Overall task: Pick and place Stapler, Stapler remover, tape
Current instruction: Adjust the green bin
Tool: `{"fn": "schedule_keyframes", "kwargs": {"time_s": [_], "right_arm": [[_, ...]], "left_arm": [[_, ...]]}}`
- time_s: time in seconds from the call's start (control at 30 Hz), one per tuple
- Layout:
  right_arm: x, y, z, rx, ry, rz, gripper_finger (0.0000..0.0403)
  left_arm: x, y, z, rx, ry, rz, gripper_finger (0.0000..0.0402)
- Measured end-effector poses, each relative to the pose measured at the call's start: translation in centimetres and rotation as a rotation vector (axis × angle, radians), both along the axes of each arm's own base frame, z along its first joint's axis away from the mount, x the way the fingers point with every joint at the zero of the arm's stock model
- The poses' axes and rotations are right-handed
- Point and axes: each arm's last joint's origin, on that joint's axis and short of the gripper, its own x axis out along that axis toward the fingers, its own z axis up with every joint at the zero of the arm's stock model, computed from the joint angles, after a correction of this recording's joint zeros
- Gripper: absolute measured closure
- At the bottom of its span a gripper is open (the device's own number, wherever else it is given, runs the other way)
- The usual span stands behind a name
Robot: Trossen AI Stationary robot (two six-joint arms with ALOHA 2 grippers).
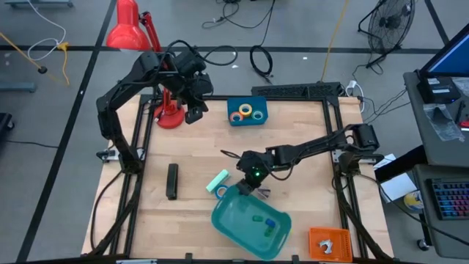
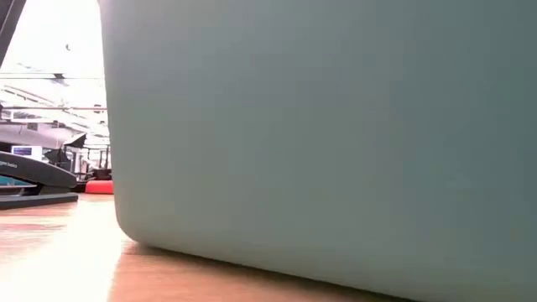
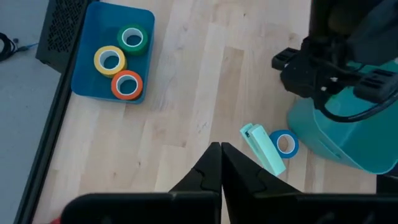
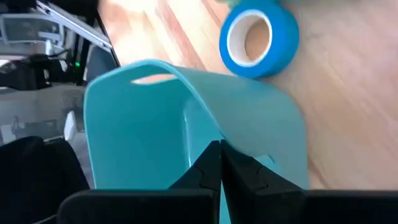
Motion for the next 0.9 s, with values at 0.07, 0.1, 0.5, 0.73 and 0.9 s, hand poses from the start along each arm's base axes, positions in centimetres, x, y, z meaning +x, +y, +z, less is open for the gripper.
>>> {"fn": "schedule_keyframes", "kwargs": {"time_s": [0.07,0.1,0.5,0.73,0.9], "right_arm": [[0.2,-0.2,0.1,0.003,-0.023,-0.008,0.0403],[0.3,-0.3,0.3,0.006,-0.031,-0.008,0.0403],[1.7,1.4,7.6,-0.093,-0.070,0.042,0.0403],[-1.3,3.2,9.7,-0.212,0.112,-0.023,0.0403],[-4.8,4.6,12.5,-0.346,0.090,-0.059,0.0403]], "left_arm": [[0.0,0.0,0.0,0.002,-0.001,-0.002,0.0394],[0.0,0.0,0.0,0.003,-0.002,-0.001,0.0391],[-0.1,0.5,0.0,0.006,-0.014,0.014,0.0385],[1.6,-0.5,-3.5,-0.136,0.060,-0.111,0.0398],[2.7,-1.5,-7.6,-0.186,0.197,-0.176,0.0388]]}}
